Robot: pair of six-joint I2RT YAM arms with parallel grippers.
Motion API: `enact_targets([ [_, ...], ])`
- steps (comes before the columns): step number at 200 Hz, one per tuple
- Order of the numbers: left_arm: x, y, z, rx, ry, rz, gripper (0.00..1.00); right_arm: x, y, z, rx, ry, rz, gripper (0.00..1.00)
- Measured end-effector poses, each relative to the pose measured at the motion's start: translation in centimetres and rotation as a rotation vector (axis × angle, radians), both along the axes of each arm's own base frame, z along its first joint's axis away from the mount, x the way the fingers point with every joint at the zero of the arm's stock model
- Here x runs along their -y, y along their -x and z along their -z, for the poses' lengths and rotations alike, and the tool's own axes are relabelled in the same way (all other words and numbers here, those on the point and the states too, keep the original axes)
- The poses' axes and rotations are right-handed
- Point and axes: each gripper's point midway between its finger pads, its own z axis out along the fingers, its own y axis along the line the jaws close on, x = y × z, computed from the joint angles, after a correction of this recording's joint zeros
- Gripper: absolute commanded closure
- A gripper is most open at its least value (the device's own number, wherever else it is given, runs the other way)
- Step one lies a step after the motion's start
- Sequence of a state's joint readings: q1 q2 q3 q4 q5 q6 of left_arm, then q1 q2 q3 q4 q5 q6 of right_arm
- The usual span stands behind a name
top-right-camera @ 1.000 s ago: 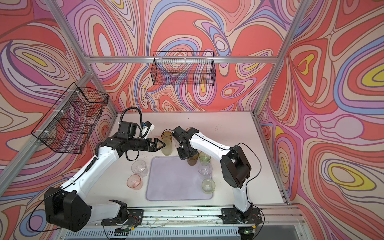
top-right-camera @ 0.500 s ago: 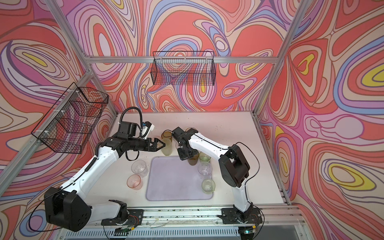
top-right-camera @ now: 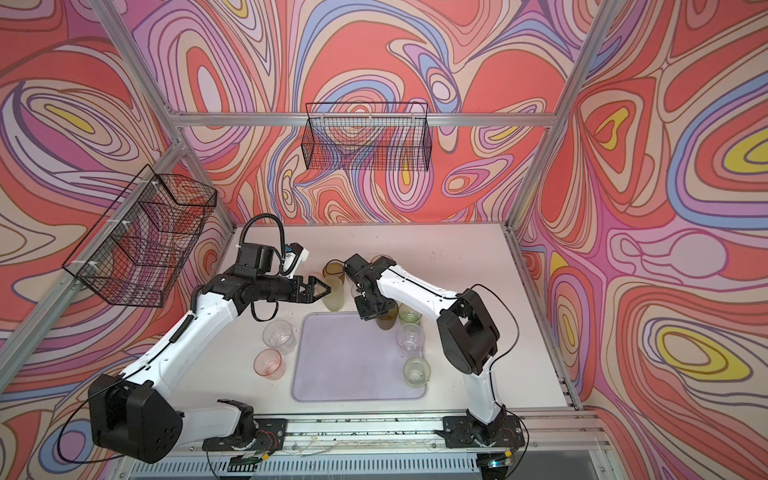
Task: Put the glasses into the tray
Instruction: 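Lower the olive textured cup onto the tray and open the right gripper, then raise the right gripper and move it over the amber yellow cup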
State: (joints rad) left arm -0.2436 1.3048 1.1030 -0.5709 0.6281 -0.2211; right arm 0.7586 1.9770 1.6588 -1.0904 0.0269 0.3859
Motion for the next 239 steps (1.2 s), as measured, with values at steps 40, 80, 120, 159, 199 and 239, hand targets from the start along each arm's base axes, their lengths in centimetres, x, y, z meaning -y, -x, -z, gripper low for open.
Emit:
enact_targets([
  [40, 0.0, 0.0, 0.0, 0.0, 0.0, 0.0, 0.04, -0.4, -0.5, -1.2, 0.018, -0.015, -0.002, 0.78],
  [80, 0.0, 0.0, 0.0, 0.0, 0.0, 0.0, 0.04, -0.8, -1.0, -2.7, 0.04, -0.028, -0.007, 0.75],
  [120, 0.0, 0.0, 0.0, 0.0, 0.0, 0.0, 0.04, -0.7, -1.7, -4.6, 0.081, -0.019, -0.012, 0.73],
  [159, 0.0, 0.0, 0.0, 0.0, 0.0, 0.0, 0.04, -0.6, -2.9, -7.1, 0.151, -0.009, -0.025, 0.73],
  [199, 0.0, 0.0, 0.0, 0.0, 0.0, 0.0, 0.04, -0.5, -4.2, -9.5, 0.225, -0.008, -0.042, 0.73],
  [239, 0.0, 0.0, 0.0, 0.0, 0.0, 0.0, 0.04, -0.1, -5.8, -9.7, 0.249, 0.004, -0.053, 0.73],
])
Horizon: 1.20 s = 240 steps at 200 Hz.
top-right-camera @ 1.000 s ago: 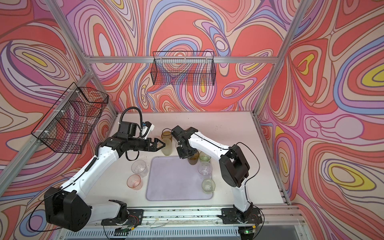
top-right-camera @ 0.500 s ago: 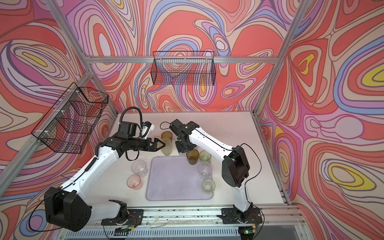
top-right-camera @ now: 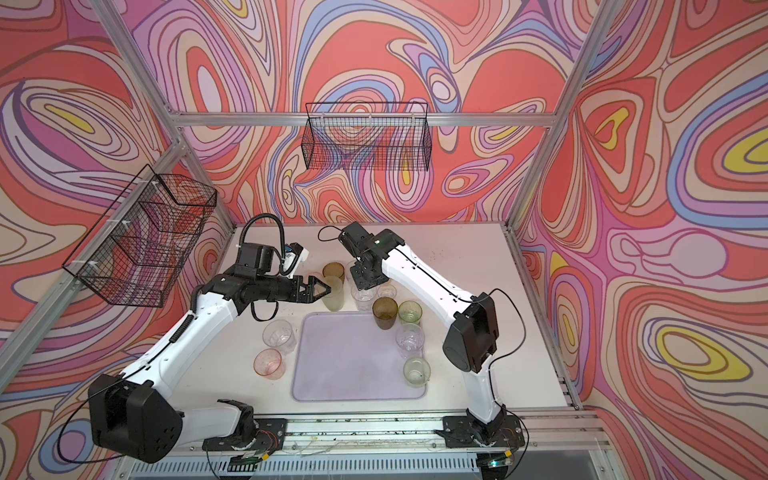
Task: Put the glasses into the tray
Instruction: 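Raise the right gripper and move it over the amber yellow cup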
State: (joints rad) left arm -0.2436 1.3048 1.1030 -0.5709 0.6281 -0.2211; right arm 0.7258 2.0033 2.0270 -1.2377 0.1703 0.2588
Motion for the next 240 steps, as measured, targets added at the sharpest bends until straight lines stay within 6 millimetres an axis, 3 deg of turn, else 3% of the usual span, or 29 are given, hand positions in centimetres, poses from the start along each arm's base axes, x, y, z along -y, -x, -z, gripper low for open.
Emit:
enact_targets([
  [102, 0.0, -0.1, -0.1, 0.006, 0.002, 0.0, 0.04, 1.7, -4.7, 3.4, -0.006, 0.006, -0.009, 0.72],
  [196, 0.0, -0.1, 0.0, 0.003, 0.001, 0.0, 0.04, 1.3, -7.6, 4.6, 0.02, -0.035, -0.062, 0.72],
  [240, 0.0, 0.0, 0.3, -0.003, -0.001, 0.0, 0.04, 0.9, -8.4, 6.3, 0.005, -0.03, -0.081, 0.72],
])
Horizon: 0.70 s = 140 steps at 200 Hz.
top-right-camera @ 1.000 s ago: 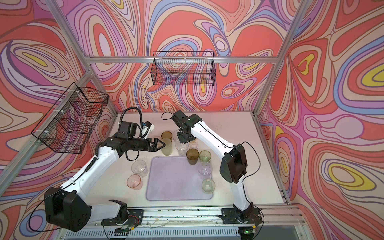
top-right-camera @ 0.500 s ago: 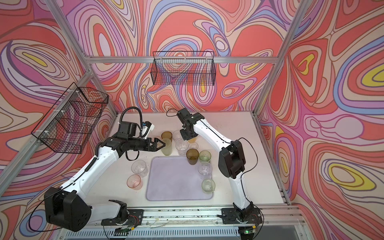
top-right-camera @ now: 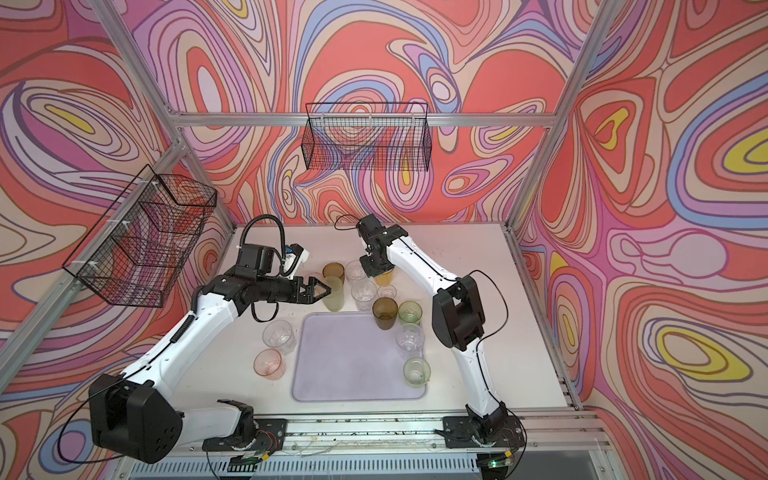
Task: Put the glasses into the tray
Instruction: 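Raise the right gripper and move it over the amber yellow cup, then lower the right gripper onto the amber yellow cup rim and close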
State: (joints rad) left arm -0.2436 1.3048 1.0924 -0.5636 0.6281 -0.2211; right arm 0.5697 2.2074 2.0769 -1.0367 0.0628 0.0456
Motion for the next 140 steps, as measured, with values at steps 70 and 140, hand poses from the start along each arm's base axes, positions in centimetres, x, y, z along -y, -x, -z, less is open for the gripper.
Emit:
enact_targets([
  [70, 0.0, 0.0, 0.0, 0.0, 0.0, 0.0, 0.04, -0.3, -0.8, 1.8, -0.01, 0.008, -0.01, 0.73],
  [140, 0.0, 0.0, 0.0, 0.0, 0.0, 0.0, 0.04, 0.0, -1.3, 2.7, -0.018, 0.007, -0.013, 0.79],
])
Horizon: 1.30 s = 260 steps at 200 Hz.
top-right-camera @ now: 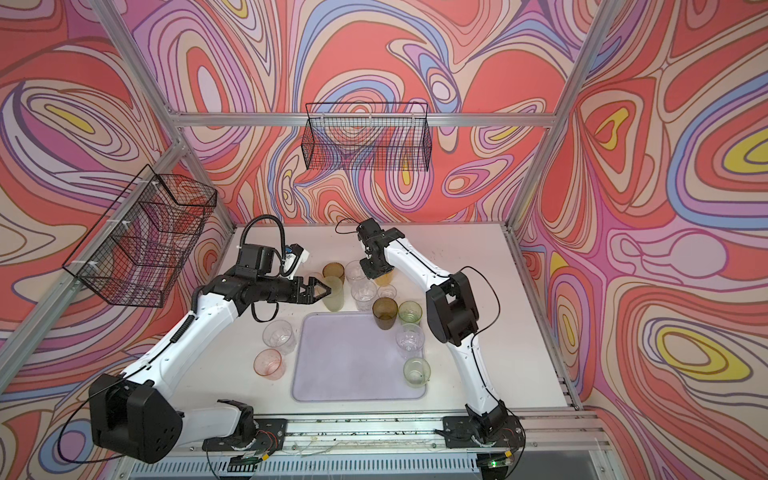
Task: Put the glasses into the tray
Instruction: 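Lower the right gripper onto the amber yellow cup rim and close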
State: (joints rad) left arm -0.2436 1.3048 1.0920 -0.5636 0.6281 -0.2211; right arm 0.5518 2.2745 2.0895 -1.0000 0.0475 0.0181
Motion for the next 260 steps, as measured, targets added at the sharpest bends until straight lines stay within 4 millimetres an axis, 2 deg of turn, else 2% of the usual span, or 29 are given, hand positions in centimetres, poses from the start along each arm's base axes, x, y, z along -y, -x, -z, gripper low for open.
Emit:
enact_targets([
  [107, 0.0, 0.0, 0.0, 0.0, -0.001, 0.0, 0.04, 0.3, -0.4, -0.1, 0.003, -0.006, -0.002, 0.92],
  [134, 0.0, 0.0, 0.0, 0.0, -0.001, 0.0, 0.04, 0.3, -0.4, -0.1, 0.004, -0.006, 0.0, 1.0],
  [220, 0.0, 0.0, 0.0, 0.0, -0.001, 0.0, 0.04, 1.1, -0.6, -0.1, 0.011, 0.023, 0.015, 1.0],
  [260, 0.0, 0.0, 0.0, 0.0, 0.0, 0.0, 0.04, 1.7, 0.0, -0.4, -0.003, 0.043, 0.031, 1.0],
])
